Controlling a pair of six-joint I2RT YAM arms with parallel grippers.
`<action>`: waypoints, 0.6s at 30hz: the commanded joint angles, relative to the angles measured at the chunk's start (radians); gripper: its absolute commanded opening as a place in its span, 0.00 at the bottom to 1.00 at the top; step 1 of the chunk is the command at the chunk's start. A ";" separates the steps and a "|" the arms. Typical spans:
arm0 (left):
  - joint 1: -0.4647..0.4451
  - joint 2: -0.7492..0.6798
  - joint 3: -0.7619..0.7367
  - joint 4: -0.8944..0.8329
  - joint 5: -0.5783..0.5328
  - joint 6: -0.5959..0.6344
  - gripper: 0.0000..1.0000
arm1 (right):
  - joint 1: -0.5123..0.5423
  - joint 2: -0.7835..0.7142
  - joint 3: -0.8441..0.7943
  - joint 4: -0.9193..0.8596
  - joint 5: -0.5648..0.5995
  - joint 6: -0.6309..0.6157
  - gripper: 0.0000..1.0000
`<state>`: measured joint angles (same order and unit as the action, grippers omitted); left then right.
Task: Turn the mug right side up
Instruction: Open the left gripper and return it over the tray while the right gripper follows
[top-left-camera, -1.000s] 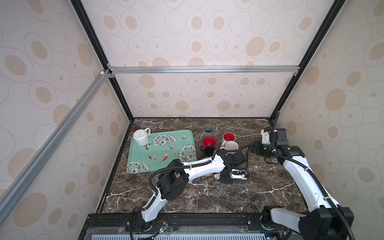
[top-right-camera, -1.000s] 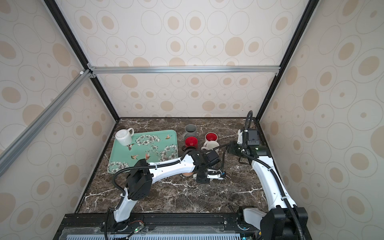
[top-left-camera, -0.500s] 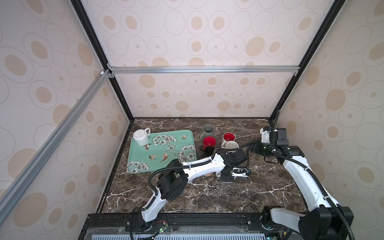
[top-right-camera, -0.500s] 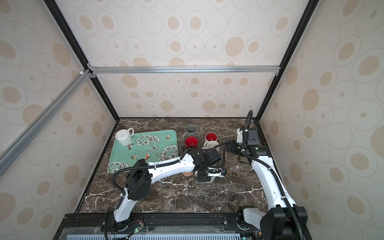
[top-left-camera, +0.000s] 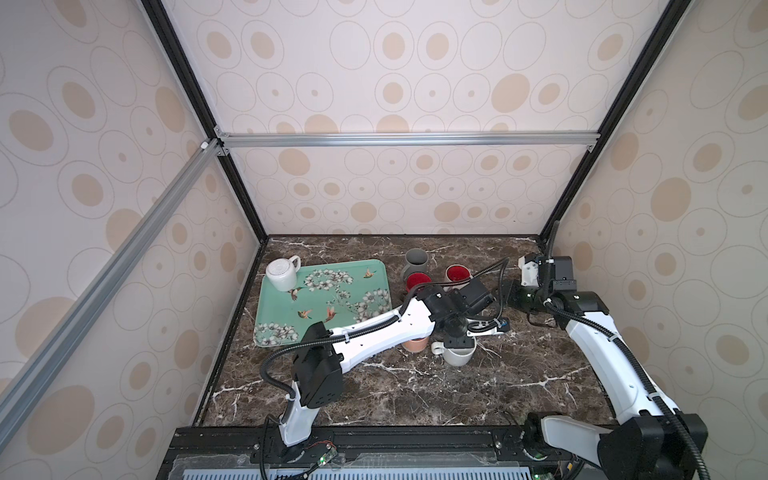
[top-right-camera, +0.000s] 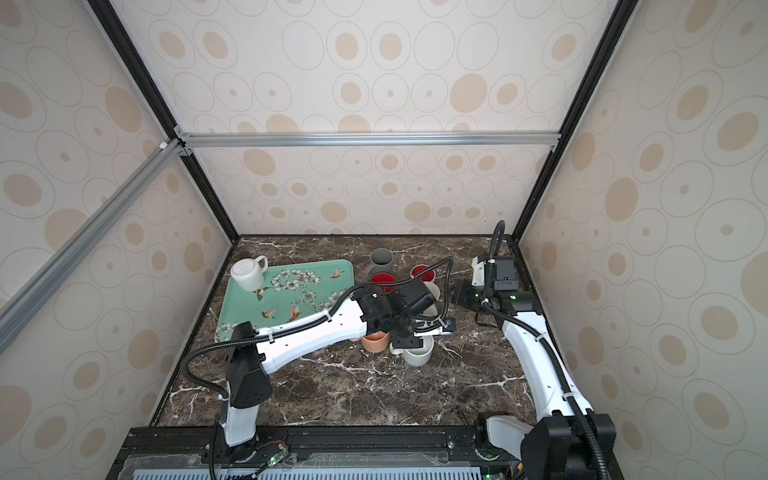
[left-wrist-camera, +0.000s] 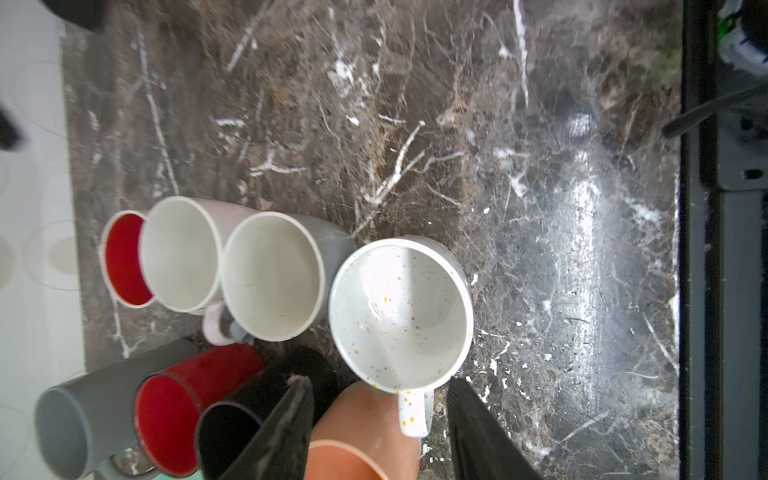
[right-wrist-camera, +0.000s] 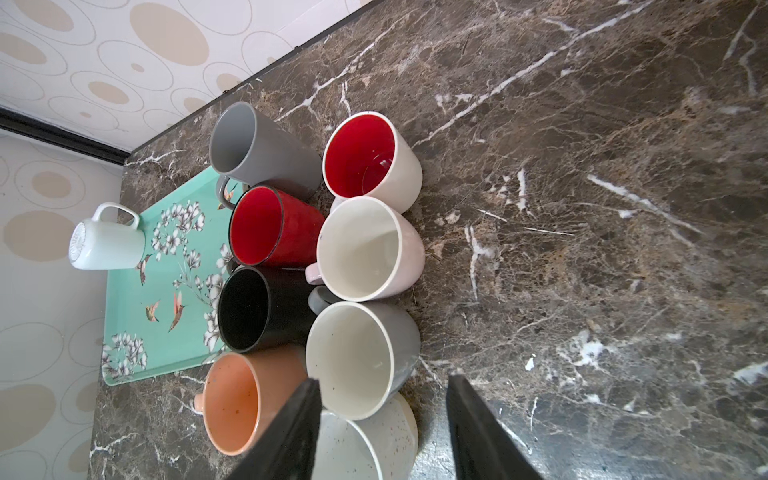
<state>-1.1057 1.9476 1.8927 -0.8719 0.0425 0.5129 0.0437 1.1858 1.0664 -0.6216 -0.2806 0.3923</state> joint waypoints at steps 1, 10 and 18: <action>0.006 -0.058 0.029 0.017 -0.021 -0.006 0.54 | 0.036 -0.015 0.036 -0.018 0.017 0.010 0.52; 0.228 -0.283 -0.152 0.184 0.027 -0.130 0.61 | 0.277 0.120 0.114 0.036 0.115 0.043 0.52; 0.605 -0.468 -0.428 0.417 0.096 -0.347 0.73 | 0.449 0.340 0.265 0.078 0.139 0.031 0.51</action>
<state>-0.5728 1.5146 1.5082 -0.5594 0.0933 0.2817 0.4564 1.4868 1.2797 -0.5705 -0.1604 0.4244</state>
